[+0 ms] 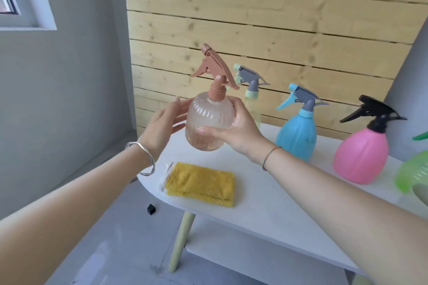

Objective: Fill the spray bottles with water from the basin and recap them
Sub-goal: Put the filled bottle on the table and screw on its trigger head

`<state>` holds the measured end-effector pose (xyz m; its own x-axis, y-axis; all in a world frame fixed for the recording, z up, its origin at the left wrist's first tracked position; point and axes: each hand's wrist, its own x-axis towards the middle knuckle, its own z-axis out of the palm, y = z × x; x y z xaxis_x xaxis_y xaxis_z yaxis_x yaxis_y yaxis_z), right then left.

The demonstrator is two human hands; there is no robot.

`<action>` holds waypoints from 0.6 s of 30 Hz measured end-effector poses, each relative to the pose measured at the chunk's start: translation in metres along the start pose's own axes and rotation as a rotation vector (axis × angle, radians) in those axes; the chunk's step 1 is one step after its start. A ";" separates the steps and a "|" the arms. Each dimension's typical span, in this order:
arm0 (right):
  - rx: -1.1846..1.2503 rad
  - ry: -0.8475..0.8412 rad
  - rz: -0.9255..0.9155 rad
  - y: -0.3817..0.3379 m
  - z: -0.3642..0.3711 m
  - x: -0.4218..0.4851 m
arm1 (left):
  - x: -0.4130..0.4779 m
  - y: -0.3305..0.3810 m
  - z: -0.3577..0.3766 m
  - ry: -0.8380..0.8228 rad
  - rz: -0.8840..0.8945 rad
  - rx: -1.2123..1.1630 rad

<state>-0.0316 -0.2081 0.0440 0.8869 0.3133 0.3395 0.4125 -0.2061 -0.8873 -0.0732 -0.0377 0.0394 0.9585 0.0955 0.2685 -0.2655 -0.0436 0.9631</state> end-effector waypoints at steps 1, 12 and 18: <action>0.011 -0.020 0.021 0.008 0.009 0.012 | 0.009 -0.007 -0.009 -0.006 -0.035 0.011; 0.041 -0.190 0.197 0.056 0.043 0.100 | 0.075 -0.052 -0.034 0.084 -0.191 -0.084; 0.151 -0.292 0.296 0.072 0.033 0.123 | 0.089 -0.075 -0.025 0.119 -0.238 -0.130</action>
<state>0.1009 -0.1539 0.0112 0.8572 0.5146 -0.0191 0.0953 -0.1951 -0.9761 0.0290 -0.0011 -0.0084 0.9786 0.2041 0.0272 -0.0528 0.1210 0.9912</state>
